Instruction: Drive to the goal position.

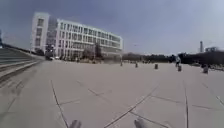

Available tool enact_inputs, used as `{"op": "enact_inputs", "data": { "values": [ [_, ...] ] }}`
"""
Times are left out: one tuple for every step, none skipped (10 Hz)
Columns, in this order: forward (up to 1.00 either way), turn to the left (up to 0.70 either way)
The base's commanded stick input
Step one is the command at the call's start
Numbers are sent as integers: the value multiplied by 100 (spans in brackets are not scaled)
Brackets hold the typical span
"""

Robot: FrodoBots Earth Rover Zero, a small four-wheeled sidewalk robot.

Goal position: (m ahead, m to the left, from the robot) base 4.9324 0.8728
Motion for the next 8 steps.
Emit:
{"op": "enact_inputs", "data": {
  "values": [
    [85,1],
    [85,1],
    [85,1],
    [85,1],
    [85,1],
    [85,1],
    [85,1],
    [85,1]
  ]
}}
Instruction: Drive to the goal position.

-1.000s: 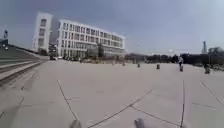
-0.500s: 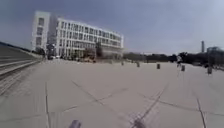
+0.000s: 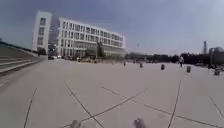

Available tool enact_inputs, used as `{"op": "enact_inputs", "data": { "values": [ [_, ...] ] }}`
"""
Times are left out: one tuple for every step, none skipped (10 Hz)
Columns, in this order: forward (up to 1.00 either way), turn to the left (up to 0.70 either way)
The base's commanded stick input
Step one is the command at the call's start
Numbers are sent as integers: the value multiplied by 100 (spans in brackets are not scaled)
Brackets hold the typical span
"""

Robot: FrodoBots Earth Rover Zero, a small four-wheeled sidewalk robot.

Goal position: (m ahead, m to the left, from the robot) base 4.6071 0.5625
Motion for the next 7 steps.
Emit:
{"op": "enact_inputs", "data": {
  "values": [
    [85,1],
    [85,1],
    [85,1],
    [85,1],
    [85,1],
    [85,1],
    [85,1]
  ]
}}
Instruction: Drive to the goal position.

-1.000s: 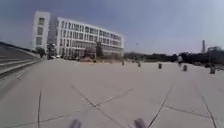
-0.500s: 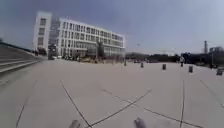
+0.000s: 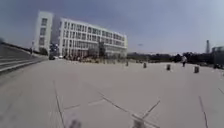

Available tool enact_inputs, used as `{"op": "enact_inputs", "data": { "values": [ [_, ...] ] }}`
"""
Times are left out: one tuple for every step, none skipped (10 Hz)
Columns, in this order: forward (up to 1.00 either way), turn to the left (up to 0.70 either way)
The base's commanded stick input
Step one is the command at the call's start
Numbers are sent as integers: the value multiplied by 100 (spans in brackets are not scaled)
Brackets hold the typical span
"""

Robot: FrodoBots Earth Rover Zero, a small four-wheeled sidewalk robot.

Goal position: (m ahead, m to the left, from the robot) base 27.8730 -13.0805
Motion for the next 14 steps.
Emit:
{"op": "enact_inputs", "data": {
  "values": [
    [85,1],
    [85,1],
    [85,1],
    [85,1],
    [85,1],
    [85,1],
    [85,-2],
    [85,-9],
    [85,-16],
    [85,-23],
    [85,-30],
    [85,-33],
    [85,-33],
    [85,-33]
  ]
}}
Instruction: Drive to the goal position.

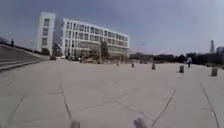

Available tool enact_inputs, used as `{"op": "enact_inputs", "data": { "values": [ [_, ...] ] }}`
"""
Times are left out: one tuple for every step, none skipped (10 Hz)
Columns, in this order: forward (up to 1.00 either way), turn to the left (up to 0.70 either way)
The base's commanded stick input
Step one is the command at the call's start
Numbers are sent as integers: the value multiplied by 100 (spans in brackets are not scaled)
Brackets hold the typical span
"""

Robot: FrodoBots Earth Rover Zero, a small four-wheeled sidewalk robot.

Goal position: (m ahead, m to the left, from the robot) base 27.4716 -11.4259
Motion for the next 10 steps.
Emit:
{"op": "enact_inputs", "data": {
  "values": [
    [85,-33],
    [85,-33],
    [85,-33],
    [85,-27],
    [85,-17],
    [85,-7],
    [85,1],
    [85,0],
    [85,-1],
    [85,-2]
  ]
}}
